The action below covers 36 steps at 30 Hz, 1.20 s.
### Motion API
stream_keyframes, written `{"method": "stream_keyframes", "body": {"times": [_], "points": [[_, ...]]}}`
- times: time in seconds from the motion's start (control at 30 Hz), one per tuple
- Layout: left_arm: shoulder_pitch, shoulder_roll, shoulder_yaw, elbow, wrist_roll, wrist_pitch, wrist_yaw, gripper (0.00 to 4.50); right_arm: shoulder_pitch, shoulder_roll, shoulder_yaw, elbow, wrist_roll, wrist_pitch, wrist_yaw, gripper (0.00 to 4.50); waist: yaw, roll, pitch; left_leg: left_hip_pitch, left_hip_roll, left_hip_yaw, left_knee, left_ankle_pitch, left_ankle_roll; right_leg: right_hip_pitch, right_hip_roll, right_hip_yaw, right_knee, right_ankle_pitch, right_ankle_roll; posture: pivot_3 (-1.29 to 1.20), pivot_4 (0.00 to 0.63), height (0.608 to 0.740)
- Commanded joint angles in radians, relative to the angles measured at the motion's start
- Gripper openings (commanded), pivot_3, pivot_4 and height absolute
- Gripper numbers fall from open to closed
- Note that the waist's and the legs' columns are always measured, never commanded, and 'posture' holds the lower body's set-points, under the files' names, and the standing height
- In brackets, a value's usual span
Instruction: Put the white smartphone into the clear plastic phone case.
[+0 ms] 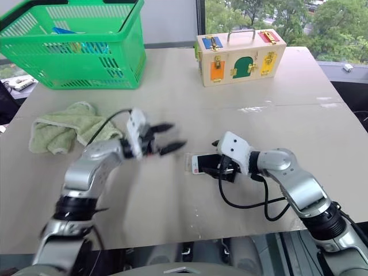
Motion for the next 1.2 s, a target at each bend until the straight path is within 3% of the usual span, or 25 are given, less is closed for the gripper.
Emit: {"method": "stream_keyframes", "body": {"times": [0.03, 0.23, 0.33, 0.47, 0.53, 0.57, 0.6, 0.63, 0.7, 0.73, 0.8, 0.87, 1.0, 1.2], "points": [[-0.103, -0.046, 0.079, 0.036, -0.011, -0.022, 0.147, 4.50, -0.019, 0.050, -0.099, -0.048, 0.058, 0.013, -0.054, 4.34, -0.009, 0.000, 0.000, 0.000, 0.000, 0.000, 0.000, 0.000, 0.000, 0.000, 0.000, 0.001, 0.000, 0.000, 0.001, 0.00, 0.150, 0.740], [-0.313, -0.231, 0.139, 0.166, 0.099, -0.218, 0.515, 4.50, -0.090, 0.250, -0.206, 0.025, -0.047, -0.044, -0.374, 4.34, -0.009, -0.001, 0.000, 0.001, 0.000, 0.001, 0.000, 0.000, -0.001, 0.000, 0.000, 0.002, 0.000, 0.001, 0.000, 0.00, 0.150, 0.740], [-0.475, -0.302, 0.150, 0.370, 0.234, -0.357, 0.814, 4.50, -0.161, 0.362, -0.238, 0.101, -0.159, -0.102, -0.594, 4.34, -0.007, -0.001, 0.001, 0.000, 0.000, 0.002, 0.000, 0.001, -0.001, 0.000, 0.000, 0.002, 0.000, 0.002, 0.001, 0.00, 0.150, 0.740], [-0.640, -0.323, 0.187, 0.660, 0.284, -0.556, 0.991, 4.50, -0.217, 0.442, -0.256, 0.189, -0.259, -0.196, -0.761, 4.34, -0.010, -0.001, 0.001, 0.001, -0.001, 0.003, 0.000, 0.000, 0.000, 0.000, 0.000, 0.001, 0.000, 0.002, 0.003, 0.00, 0.150, 0.740], [-0.721, -0.270, 0.053, 0.793, 0.509, -0.603, 1.198, 4.50, -0.254, 0.469, -0.259, 0.232, -0.306, -0.237, -0.833, 4.34, -0.014, -0.001, 0.001, 0.001, -0.002, 0.005, -0.001, 0.001, -0.002, 0.000, 0.000, 0.002, -0.001, 0.002, 0.003, 0.00, 0.150, 0.740], [-0.753, -0.232, -0.100, 0.824, 0.694, -0.704, 1.253, 4.50, -0.278, 0.478, -0.253, 0.262, -0.338, -0.262, -0.871, 4.34, -0.015, -0.001, 0.001, 0.001, -0.002, 0.006, -0.002, 0.002, -0.003, -0.001, 0.000, 0.003, -0.001, 0.003, 0.002, 0.00, 0.150, 0.740], [-0.766, -0.217, -0.185, 0.841, 0.785, -0.789, 1.263, 4.50, -0.292, 0.481, -0.246, 0.280, -0.360, -0.280, -0.890, 4.34, -0.017, -0.001, 0.001, 0.000, -0.002, 0.007, -0.003, 0.003, -0.005, -0.002, 0.000, 0.003, -0.001, 0.004, 0.000, 0.00, 0.150, 0.740], [-0.772, -0.244, -0.170, 0.864, 0.738, -0.843, 1.215, 4.50, -0.300, 0.476, -0.233, 0.290, -0.393, -0.293, -0.906, 4.34, -0.013, -0.001, 0.001, 0.000, -0.002, 0.008, -0.005, 0.003, -0.005, -0.004, 0.000, 0.003, -0.001, 0.004, 0.000, 0.00, 0.150, 0.740], [-0.808, -0.379, 0.138, 0.943, 0.319, -0.648, 1.108, 4.50, -0.296, 0.452, -0.188, 0.301, -0.462, -0.312, -0.914, 4.34, -0.002, -0.001, 0.001, -0.006, -0.002, 0.009, -0.008, 0.003, -0.006, -0.010, -0.001, 0.003, -0.001, 0.005, -0.001, 0.00, 0.150, 0.740], [-0.799, -0.406, 0.180, 0.950, 0.251, -0.636, 1.049, 4.50, -0.286, 0.445, -0.176, 0.297, -0.467, -0.312, -0.895, 4.34, -0.001, -0.001, 0.000, -0.011, -0.002, 0.008, -0.006, 0.004, -0.006, -0.012, -0.002, 0.000, -0.001, 0.005, -0.001, 0.00, 0.150, 0.740], [-0.734, -0.403, 0.116, 0.871, 0.268, -0.708, 0.852, 4.50, -0.245, 0.433, -0.166, 0.261, -0.411, -0.286, -0.800, 4.34, -0.012, -0.001, 0.000, -0.014, 0.000, 0.013, -0.002, 0.004, -0.006, -0.014, -0.003, 0.000, -0.002, 0.004, 0.001, 0.00, 0.150, 0.740], [-0.659, -0.424, 0.118, 0.735, 0.140, -0.645, 0.617, 4.50, -0.200, 0.411, -0.161, 0.216, -0.358, -0.265, -0.711, 4.34, -0.029, 0.000, 0.000, -0.013, -0.002, 0.016, -0.003, 0.003, -0.006, -0.014, -0.003, 0.003, -0.003, 0.003, 0.002, 0.00, 0.150, 0.740], [-0.435, -0.352, 0.048, 0.419, 0.061, -0.449, 0.413, 4.50, -0.092, 0.292, -0.149, 0.117, -0.230, -0.173, -0.467, 4.34, -0.046, 0.000, 0.001, -0.013, -0.001, 0.017, -0.003, 0.003, -0.006, -0.015, -0.003, 0.004, -0.002, 0.002, 0.003, 0.00, 0.150, 0.740], [-0.157, -0.153, -0.040, -0.007, -0.055, -0.126, 0.202, 4.50, -0.037, 0.091, -0.111, 0.052, -0.094, -0.088, -0.158, 4.34, -0.053, 0.000, 0.001, -0.010, 0.000, 0.014, -0.006, 0.003, -0.006, -0.015, -0.002, 0.003, 0.000, 0.002, 0.003, 0.00, 0.150, 0.740]]}}
